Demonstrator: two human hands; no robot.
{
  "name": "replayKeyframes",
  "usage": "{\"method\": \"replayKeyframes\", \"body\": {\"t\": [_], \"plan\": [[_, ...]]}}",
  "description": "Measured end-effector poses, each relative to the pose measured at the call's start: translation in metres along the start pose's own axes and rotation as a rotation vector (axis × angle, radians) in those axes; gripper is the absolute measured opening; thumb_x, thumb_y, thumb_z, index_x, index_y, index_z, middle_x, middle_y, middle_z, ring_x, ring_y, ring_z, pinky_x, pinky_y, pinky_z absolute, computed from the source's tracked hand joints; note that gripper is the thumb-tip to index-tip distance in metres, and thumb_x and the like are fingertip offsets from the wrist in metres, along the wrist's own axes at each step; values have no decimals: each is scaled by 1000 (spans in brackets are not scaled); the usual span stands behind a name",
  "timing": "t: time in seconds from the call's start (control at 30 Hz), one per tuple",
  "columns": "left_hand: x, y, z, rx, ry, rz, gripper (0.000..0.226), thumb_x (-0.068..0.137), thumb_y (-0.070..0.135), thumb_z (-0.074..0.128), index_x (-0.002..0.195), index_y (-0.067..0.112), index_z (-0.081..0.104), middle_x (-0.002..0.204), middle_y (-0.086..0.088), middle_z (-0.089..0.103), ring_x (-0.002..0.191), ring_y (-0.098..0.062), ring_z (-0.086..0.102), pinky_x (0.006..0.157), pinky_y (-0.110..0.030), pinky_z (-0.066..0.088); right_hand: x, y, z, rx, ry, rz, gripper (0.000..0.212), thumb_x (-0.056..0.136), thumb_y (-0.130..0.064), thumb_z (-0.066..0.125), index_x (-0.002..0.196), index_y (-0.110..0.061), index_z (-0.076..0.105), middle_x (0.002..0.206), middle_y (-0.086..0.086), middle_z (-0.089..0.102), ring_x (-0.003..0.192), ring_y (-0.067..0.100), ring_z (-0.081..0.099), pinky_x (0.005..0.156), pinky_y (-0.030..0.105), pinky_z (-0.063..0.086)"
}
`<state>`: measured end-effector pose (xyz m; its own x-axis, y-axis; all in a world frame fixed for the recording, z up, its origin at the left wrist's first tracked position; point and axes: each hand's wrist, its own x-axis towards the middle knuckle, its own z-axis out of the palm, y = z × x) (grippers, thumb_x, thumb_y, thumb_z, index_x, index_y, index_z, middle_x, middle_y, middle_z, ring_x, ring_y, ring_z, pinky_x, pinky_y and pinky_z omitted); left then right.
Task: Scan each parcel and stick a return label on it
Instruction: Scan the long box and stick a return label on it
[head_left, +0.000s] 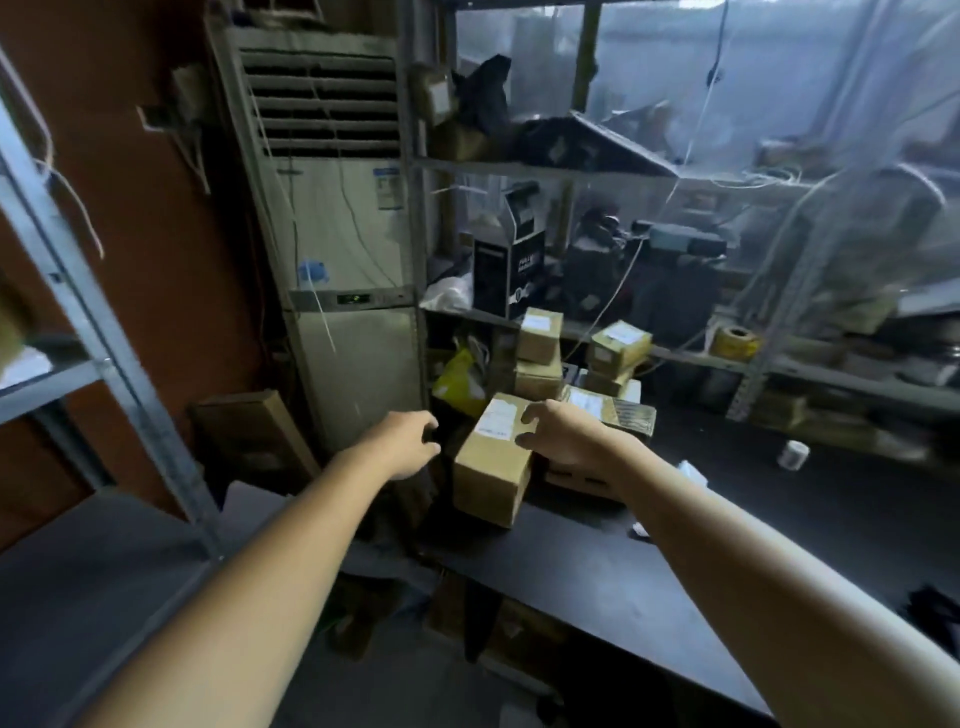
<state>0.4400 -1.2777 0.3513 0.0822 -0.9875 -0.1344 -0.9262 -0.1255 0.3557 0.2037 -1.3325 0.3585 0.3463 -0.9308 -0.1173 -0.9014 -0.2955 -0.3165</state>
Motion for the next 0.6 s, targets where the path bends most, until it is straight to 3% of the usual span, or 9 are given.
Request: {"method": "replayKeyframes", "body": {"t": [0.17,0.33,0.5,0.6], "plan": [[24,54,39,-7,7,-25,42,91,40,61,131,29,55,124,-3,62,108,-25,60,91,-37,51,14,68,5,53,-23,-13,33,89,-38,61,114,-17,66,117,9,67,108,30,61,77,29,44],[48,62,60,18,10,-77,41,89,43,60,129,34,55,124,1,63,111,-24,60,92,-36,50,37,100,24,137,-21,44,29,87,-38,61,109,-21,69,111,6,69,105,30,63,82,32,49],[93,42,77,-46,6,-131,43,89,41,62,131,31,55,124,0,62,111,-23,60,94,-37,50,82,110,55,267,-26,141,42,87,-40,63,123,-17,63,118,7,67,107,28,62,85,31,48],[132,21,96,-140,-3,-166,49,88,39,64,135,27,53,131,-4,58,117,-25,57,97,-36,48,118,112,78,318,-53,197,43,89,-40,64,125,-16,61,117,7,67,105,26,64,91,39,52]]}}
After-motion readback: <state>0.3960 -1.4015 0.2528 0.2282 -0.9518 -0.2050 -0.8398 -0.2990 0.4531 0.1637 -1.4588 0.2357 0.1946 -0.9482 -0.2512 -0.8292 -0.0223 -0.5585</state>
